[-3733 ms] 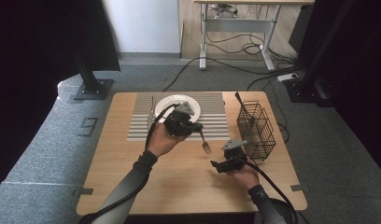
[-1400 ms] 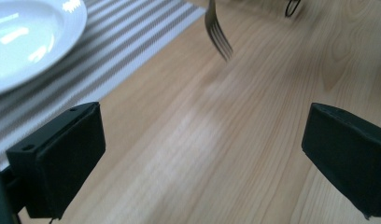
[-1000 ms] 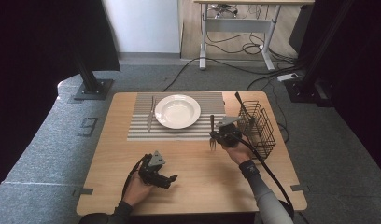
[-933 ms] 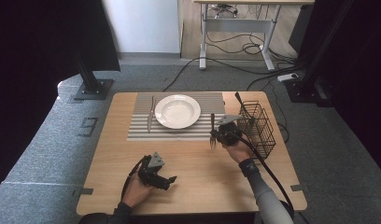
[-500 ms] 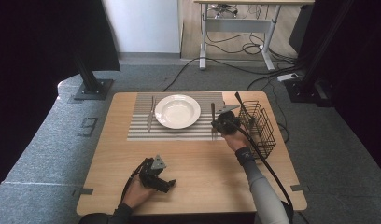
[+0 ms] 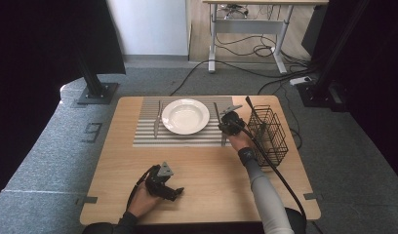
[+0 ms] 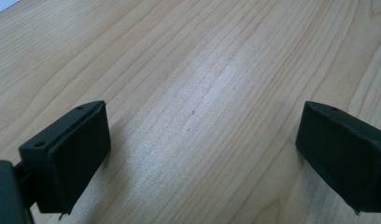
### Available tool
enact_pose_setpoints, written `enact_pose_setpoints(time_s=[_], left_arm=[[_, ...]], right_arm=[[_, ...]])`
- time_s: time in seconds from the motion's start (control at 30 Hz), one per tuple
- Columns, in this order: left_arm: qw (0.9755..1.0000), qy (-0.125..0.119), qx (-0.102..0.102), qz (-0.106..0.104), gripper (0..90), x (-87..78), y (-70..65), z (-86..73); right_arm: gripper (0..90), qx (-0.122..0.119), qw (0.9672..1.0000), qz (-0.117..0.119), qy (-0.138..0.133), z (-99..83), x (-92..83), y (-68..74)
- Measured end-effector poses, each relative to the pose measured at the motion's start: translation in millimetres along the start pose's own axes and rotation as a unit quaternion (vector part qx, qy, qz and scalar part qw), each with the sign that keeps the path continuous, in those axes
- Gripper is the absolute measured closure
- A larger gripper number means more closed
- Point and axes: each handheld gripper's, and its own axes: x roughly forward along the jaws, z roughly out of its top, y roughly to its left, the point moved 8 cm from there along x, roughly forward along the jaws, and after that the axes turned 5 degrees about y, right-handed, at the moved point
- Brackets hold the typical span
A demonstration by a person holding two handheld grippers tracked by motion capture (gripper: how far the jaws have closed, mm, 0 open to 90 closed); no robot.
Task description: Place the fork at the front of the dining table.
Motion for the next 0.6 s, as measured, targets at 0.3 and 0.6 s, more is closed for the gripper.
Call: enact_pose_setpoints(time_s=[0.3, 0.6], left_arm=[[1.0, 0.0, 0.001, -0.001, 3.2, -0.1, 0.1, -0.1], [1.0, 0.0, -0.001, -0.001, 3.6, -0.1, 0.3, -0.1]], right_arm=[[85.6, 0.012, 0.9997, -0.017, 0.013, 1.4, 14.4, -12.0], [85.5, 0.037, 0.9982, -0.033, 0.034, 0.6, 34.9, -24.0]])
